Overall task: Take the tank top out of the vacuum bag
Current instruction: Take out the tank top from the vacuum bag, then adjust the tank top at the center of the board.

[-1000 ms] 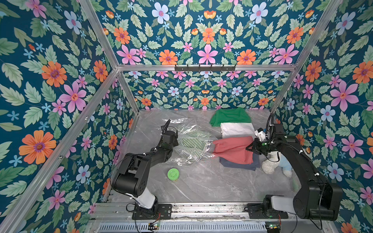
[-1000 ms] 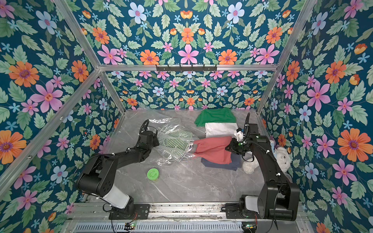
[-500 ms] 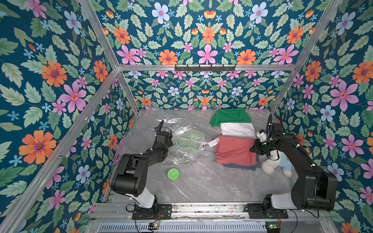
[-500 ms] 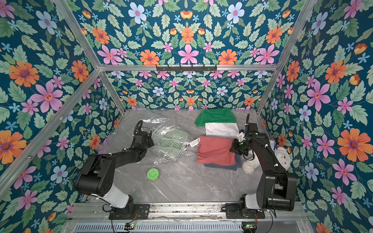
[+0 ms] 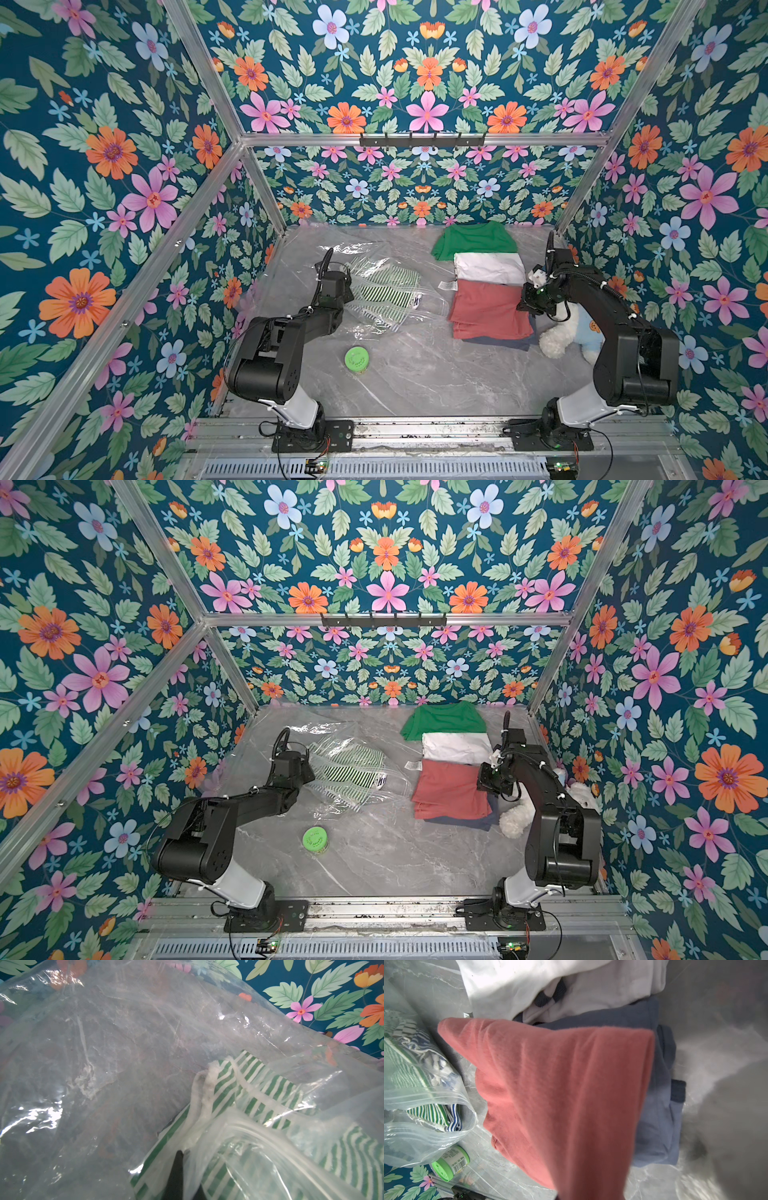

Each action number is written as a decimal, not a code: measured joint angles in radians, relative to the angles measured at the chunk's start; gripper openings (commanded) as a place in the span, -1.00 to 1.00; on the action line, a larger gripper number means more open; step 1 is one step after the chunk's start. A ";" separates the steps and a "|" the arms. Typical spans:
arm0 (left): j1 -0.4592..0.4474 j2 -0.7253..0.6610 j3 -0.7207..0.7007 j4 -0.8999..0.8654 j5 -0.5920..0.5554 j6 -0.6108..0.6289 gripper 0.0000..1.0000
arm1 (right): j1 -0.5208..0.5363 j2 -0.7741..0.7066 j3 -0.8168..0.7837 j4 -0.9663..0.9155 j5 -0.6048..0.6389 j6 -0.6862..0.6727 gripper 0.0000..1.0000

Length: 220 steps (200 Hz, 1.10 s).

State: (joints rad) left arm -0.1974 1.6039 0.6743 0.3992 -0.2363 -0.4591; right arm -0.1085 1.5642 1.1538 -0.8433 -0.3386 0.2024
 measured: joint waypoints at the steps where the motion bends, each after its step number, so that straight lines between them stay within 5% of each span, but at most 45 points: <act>1: 0.000 0.000 0.000 0.001 0.000 0.000 -1.00 | 0.000 0.001 0.000 0.000 0.002 0.000 -0.98; 44: 0.000 -0.027 -0.023 0.021 0.031 -0.006 -1.00 | 0.000 0.033 0.000 0.035 0.086 0.008 -0.08; 70: -0.007 -0.048 -0.037 0.032 0.055 -0.008 -1.00 | 0.001 -0.070 -0.058 0.110 0.124 0.032 0.52; 131: -0.035 -0.057 -0.036 0.040 0.068 -0.014 -1.00 | 0.066 -0.263 -0.192 0.275 0.093 0.122 0.49; 180: -0.065 -0.057 -0.027 0.042 0.070 -0.022 -1.00 | 0.216 -0.230 -0.296 0.418 0.075 0.241 0.41; 220: -0.093 -0.050 -0.015 0.042 0.073 -0.032 -1.00 | 0.241 -0.133 -0.359 0.568 0.062 0.338 0.39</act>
State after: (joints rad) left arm -0.2905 1.5543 0.6590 0.4412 -0.1635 -0.4915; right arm 0.1326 1.4315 0.7948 -0.2749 -0.2768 0.5407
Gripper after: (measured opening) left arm 0.048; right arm 0.695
